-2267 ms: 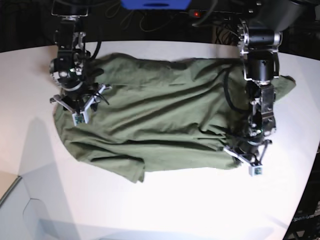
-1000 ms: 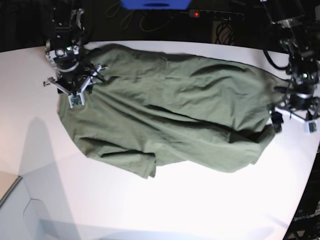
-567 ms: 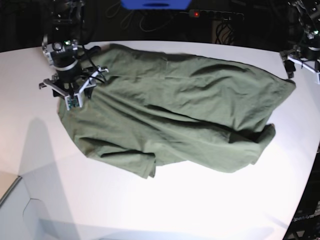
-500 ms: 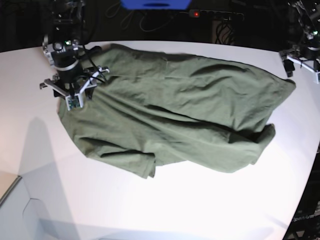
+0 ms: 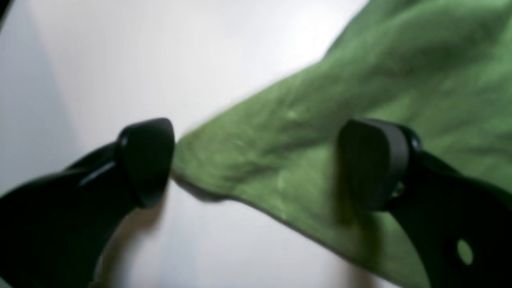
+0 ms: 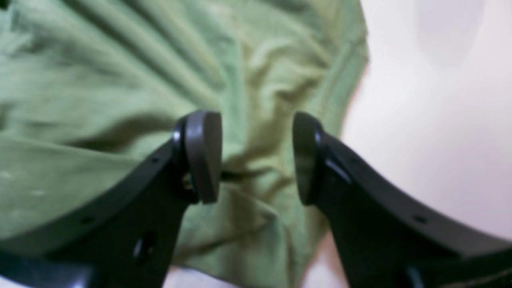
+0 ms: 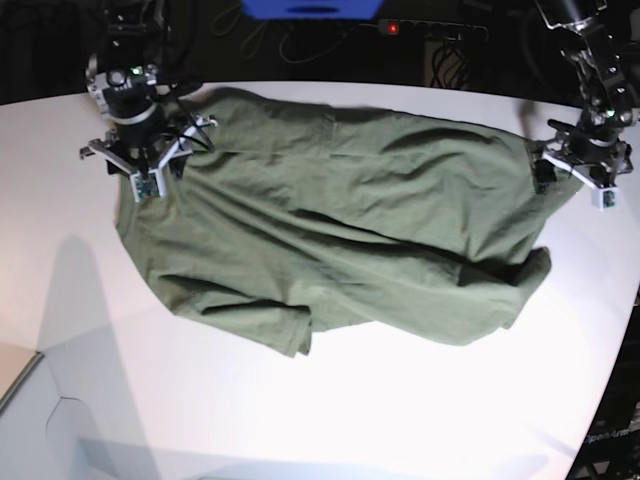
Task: Layout the t-shirt on the table in an organized manner, then fold the t-shirt properly
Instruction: 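Hold the shirt edge with both grippers and lift it slightly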
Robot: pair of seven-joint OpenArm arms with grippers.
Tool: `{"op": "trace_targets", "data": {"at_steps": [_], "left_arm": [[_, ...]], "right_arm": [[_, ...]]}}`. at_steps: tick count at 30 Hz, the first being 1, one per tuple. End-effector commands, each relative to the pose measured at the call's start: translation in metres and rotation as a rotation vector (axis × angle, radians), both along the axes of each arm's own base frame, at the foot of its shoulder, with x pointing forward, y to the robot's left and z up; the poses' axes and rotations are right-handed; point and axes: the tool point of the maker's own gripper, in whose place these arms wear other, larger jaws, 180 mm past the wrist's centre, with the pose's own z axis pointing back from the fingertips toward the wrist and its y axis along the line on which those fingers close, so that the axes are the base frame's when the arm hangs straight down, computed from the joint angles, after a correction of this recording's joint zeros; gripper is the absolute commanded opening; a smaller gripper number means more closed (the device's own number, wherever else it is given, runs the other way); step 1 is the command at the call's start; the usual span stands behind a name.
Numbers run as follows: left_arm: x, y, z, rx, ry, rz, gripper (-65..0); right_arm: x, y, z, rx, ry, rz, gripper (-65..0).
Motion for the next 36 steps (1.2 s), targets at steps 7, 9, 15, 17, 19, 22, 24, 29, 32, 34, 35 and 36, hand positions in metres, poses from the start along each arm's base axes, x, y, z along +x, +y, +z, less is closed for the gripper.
{"op": "trace_targets", "data": {"at_steps": [7,9,15,17,19,22,24,29,32,34,35,36], "left_arm": [[0.003,0.018,0.016,0.059,-0.019,-0.008,0.0],[0.000,0.021,0.016,0.067,-0.012,-0.010,0.0],[0.000,0.020,0.028,0.096,-0.031,-0.029,0.0],[-0.002,0.019,0.021,0.083,-0.015,-0.024,0.0],[-0.007,0.020,0.011,0.067,0.011,-0.013,0.0],[-0.015,0.021,-0.004,0.042,0.047,0.000,0.0],[-0.015,0.021,-0.009,0.031,0.055,0.005,0.0],[-0.013,0.021,-0.009,0.028,0.054,0.007,0.0],[-0.013,0.021,-0.009,0.027,0.053,0.008,-15.0],[-0.007,0.018,-0.007,0.020,0.040,0.009,-32.6],[-0.003,0.018,-0.005,0.020,0.030,0.010,-40.9],[-0.002,0.018,-0.005,0.019,0.028,0.010,-45.7]], "right_arm": [[0.002,-0.019,0.011,-0.027,-0.041,-0.042,-35.2],[0.002,-0.020,0.011,-0.028,-0.041,-0.044,-35.2],[0.003,-0.020,0.012,-0.028,-0.044,-0.045,-35.2],[0.003,-0.021,0.012,-0.028,-0.046,-0.046,-35.2],[0.003,-0.021,0.012,-0.028,-0.046,-0.046,-35.2],[0.001,-0.023,0.011,-0.031,-0.037,-0.052,-35.1],[-0.001,-0.026,0.010,-0.035,-0.030,-0.059,-34.4],[-0.014,-0.038,0.006,-0.036,-0.012,-0.113,-30.6],[-0.025,-0.036,-0.001,-0.035,0.018,-0.103,-30.6],[-0.032,-0.035,-0.004,-0.036,0.033,-0.102,-30.8],[-0.033,-0.034,-0.001,-0.036,0.029,-0.100,-30.8],[-0.035,-0.033,0.000,-0.037,0.029,-0.097,-30.8]]}}
